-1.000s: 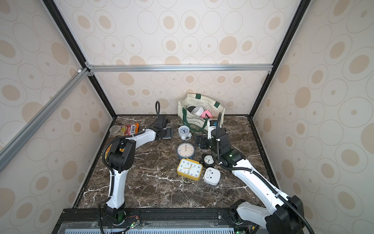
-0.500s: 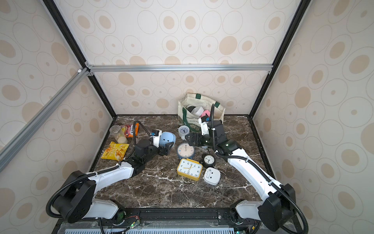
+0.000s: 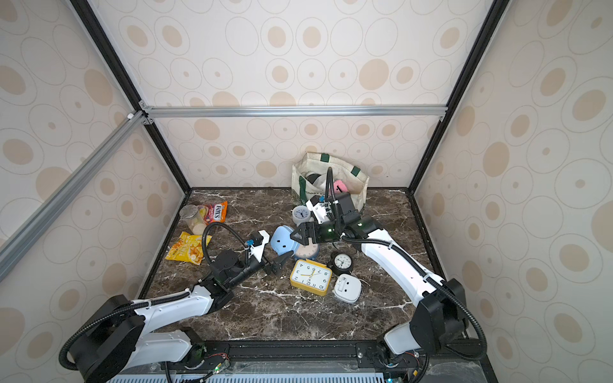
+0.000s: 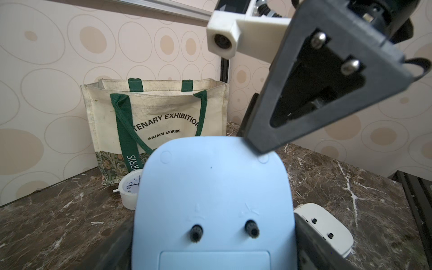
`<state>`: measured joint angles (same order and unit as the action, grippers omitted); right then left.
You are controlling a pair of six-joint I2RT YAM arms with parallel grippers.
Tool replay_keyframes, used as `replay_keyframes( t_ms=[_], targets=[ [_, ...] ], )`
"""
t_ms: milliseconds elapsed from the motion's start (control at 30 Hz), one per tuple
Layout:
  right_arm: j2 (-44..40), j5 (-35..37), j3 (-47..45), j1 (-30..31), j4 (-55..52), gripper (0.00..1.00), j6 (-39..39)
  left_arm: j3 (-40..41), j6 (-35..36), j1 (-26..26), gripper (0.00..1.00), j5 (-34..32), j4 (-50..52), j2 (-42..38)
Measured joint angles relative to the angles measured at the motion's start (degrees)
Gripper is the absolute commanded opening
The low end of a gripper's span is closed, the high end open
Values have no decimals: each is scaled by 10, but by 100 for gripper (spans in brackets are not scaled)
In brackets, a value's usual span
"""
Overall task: Put the alarm clock into the canvas bag
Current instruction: Pick up the alarm from the center of the board.
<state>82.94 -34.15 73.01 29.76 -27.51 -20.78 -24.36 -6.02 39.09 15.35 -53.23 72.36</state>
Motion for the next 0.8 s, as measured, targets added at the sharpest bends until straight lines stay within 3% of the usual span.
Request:
replay_keyframes(
  t_ms=[133,467,800],
  targets=[
    [1,-12,2,19,1,88,3,-3,1,2,74,7,-1,6],
    [26,-21,29,26,1,59,4,-3,1,6,74,10,-3,7],
    [32,-23,29,26,0,50,-5,-3,1,8,74,6,-6,11]
  ],
)
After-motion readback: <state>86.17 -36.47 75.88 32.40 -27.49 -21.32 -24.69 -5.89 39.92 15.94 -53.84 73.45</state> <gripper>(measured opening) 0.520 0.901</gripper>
